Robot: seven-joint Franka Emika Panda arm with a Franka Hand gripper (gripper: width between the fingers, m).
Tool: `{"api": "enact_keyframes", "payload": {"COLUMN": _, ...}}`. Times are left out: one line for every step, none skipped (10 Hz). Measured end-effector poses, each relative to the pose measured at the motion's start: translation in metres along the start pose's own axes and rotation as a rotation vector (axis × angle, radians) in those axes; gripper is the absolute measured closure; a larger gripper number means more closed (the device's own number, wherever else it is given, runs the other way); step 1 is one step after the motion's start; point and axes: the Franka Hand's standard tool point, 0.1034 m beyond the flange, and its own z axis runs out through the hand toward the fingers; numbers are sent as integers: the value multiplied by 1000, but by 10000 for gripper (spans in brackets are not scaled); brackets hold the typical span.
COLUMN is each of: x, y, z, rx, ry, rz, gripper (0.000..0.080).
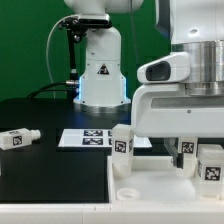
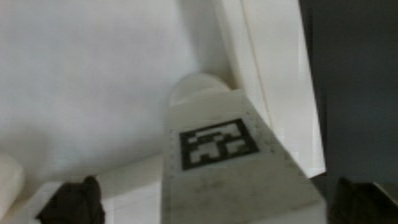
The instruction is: Assemble square table
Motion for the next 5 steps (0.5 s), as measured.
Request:
{"api": "enact_keyframes", "payload": {"x": 0, "y": 0, "z": 0, "rx": 2, "ry": 0, "rz": 59, "gripper": 284}}
{"api": "enact_keyframes", "payload": {"x": 0, "y": 0, "z": 0, "rx": 2, "ry": -1, "rz": 156, "gripper": 423}}
{"api": "enact_keyframes", "payload": {"x": -1, "y": 0, "z": 0, "rx": 0, "ry": -1, "rz": 237, "gripper": 517}}
{"api": "enact_keyframes", "payload": {"x": -2, "y": -1, "z": 1, "rx": -23, "ry": 1, "rz": 391, "gripper": 517}}
{"api": "enact_keyframes", "payload": {"x": -3, "y": 0, "z": 1, "rx": -43, "ry": -4, "rz": 542, "gripper": 517}}
